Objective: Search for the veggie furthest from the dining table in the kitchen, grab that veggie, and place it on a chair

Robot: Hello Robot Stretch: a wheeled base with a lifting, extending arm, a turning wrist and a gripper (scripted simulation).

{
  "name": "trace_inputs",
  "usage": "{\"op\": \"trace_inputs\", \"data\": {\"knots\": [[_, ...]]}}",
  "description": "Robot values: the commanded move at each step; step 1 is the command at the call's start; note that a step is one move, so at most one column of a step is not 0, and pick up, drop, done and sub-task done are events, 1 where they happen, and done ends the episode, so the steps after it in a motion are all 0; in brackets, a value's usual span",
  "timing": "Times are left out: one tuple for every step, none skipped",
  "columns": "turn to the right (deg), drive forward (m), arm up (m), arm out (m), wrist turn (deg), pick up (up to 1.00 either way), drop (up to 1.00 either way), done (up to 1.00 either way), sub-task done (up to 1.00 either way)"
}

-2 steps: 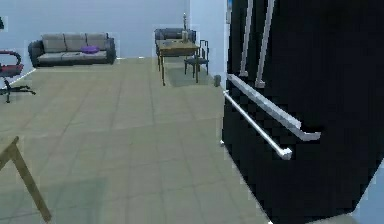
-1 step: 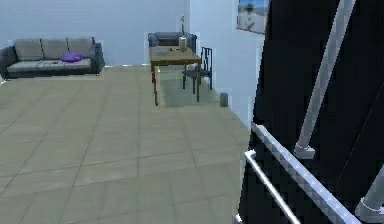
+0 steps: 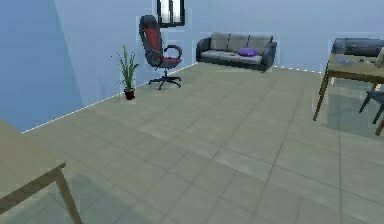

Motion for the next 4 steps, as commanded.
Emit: {"op": "trace_inputs", "data": {"knots": [[-15.0,0.00,0.00,0.00,0.0,0.00,0.00,0.00,0.00],[0.0,1.00,0.00,0.00,0.0,0.00,0.00,0.00,0.00],[-45.0,0.00,0.00,0.00,0.0,0.00,0.00,0.00,0.00],[-45.0,0.00,0.00,0.00,0.0,0.00,0.00,0.00,0.00]]}}
